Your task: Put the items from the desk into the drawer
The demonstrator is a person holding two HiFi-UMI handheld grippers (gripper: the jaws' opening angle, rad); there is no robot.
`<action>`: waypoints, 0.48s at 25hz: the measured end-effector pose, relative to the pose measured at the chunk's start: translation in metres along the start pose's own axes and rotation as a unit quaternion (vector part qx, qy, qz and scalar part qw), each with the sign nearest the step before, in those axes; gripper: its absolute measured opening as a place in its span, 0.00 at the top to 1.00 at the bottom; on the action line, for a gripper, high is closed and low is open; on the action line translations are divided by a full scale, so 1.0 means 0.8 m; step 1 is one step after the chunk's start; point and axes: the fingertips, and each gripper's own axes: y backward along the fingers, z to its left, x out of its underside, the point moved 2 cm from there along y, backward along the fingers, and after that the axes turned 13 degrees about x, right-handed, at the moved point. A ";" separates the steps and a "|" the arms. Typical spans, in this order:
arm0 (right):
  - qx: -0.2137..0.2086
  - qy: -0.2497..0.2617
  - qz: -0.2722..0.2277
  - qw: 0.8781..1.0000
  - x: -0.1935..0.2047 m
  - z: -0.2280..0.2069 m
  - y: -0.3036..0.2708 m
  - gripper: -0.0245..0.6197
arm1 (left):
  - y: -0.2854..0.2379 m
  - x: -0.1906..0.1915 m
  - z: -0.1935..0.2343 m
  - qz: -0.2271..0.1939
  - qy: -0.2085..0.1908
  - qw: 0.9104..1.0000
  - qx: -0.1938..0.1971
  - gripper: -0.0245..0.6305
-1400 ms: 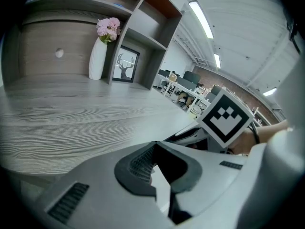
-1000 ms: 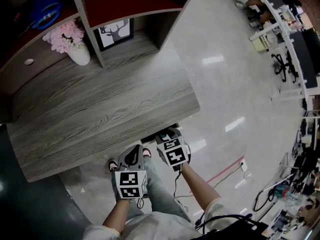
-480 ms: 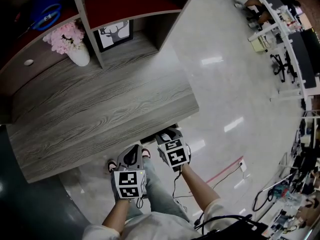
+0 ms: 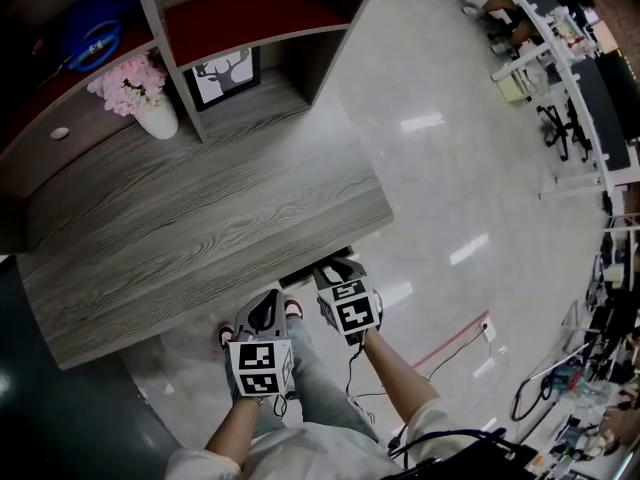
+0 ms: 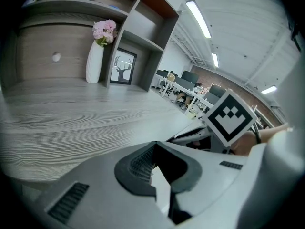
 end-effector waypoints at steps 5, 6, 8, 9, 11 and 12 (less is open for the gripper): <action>0.011 -0.012 -0.008 1.000 -0.002 -0.004 0.015 0.87 | 0.008 -0.012 -0.008 -0.004 -0.013 1.000 0.001 0.96; 0.012 -0.015 -0.010 1.000 -0.003 -0.004 0.018 0.87 | 0.010 -0.015 -0.008 -0.005 -0.016 1.000 0.001 0.96; 0.017 -0.021 -0.015 1.000 -0.004 -0.005 0.025 0.89 | 0.015 -0.019 -0.010 -0.006 -0.022 1.000 0.001 0.96; 0.020 -0.024 -0.018 0.999 -0.005 -0.006 0.030 0.90 | 0.018 -0.022 -0.011 -0.007 -0.025 1.000 0.001 0.96; 0.025 -0.031 -0.025 0.999 -0.007 -0.010 0.040 0.93 | 0.024 -0.028 -0.015 -0.009 -0.031 0.999 0.001 0.96; 0.027 -0.035 -0.029 0.999 -0.008 -0.011 0.045 0.94 | 0.027 -0.032 -0.018 -0.010 -0.036 0.999 0.001 0.96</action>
